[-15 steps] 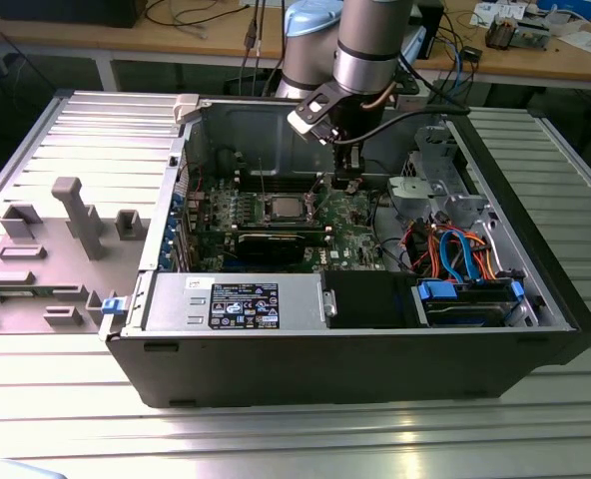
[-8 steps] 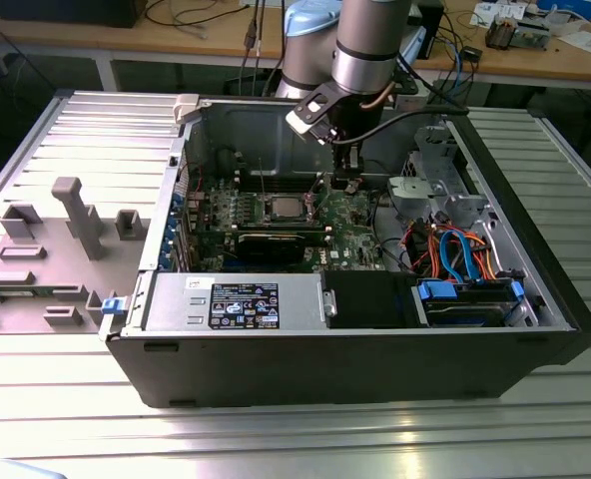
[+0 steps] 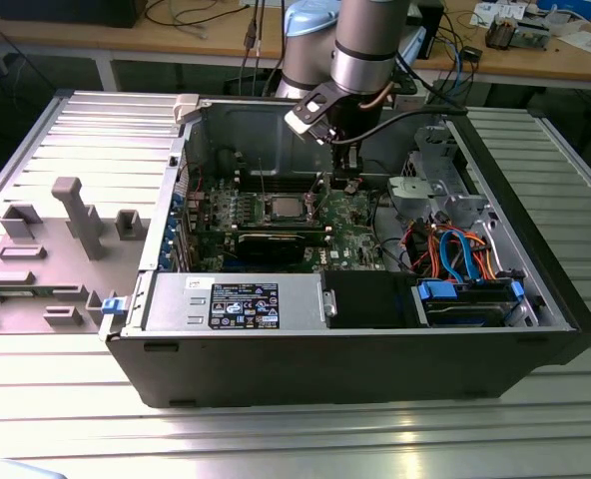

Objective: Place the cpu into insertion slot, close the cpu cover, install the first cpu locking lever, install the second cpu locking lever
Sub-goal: 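Close the cpu cover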

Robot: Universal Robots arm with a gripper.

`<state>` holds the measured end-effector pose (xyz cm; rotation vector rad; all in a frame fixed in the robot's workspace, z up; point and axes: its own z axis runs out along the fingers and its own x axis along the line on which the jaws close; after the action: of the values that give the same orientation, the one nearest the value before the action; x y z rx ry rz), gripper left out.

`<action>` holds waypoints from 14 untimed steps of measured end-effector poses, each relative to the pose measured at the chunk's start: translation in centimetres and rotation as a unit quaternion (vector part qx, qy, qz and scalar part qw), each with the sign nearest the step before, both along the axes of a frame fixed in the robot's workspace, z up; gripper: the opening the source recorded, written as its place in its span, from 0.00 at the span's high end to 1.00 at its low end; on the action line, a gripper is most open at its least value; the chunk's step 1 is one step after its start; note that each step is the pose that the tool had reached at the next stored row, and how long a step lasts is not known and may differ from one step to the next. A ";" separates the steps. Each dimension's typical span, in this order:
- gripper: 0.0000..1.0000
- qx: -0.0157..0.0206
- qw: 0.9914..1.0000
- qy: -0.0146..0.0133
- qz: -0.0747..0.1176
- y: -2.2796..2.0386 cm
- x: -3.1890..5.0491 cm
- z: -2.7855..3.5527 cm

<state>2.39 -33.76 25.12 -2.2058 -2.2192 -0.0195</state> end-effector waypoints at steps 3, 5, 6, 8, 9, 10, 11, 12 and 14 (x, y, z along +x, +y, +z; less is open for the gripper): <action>0.89 0.000 1.000 0.000 0.000 0.00 -0.07 0.00; 0.89 0.000 1.000 0.000 0.000 0.00 -0.19 -0.02; 0.89 0.000 1.000 0.000 0.000 0.00 -0.20 -0.02; 0.89 0.000 1.000 0.000 0.000 0.00 -0.22 -0.02; 0.89 0.000 1.000 0.000 0.000 0.00 -0.23 -0.03; 0.89 0.000 1.000 0.000 0.000 0.00 -0.50 -0.08; 0.89 0.000 1.000 0.000 0.000 0.00 -0.58 -0.08; 0.89 0.000 1.000 0.000 0.000 0.00 -0.58 -0.08; 0.89 0.000 1.000 0.000 0.000 0.00 -0.60 -0.08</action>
<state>1.78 -33.76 25.04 -2.2059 -2.2192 -0.0195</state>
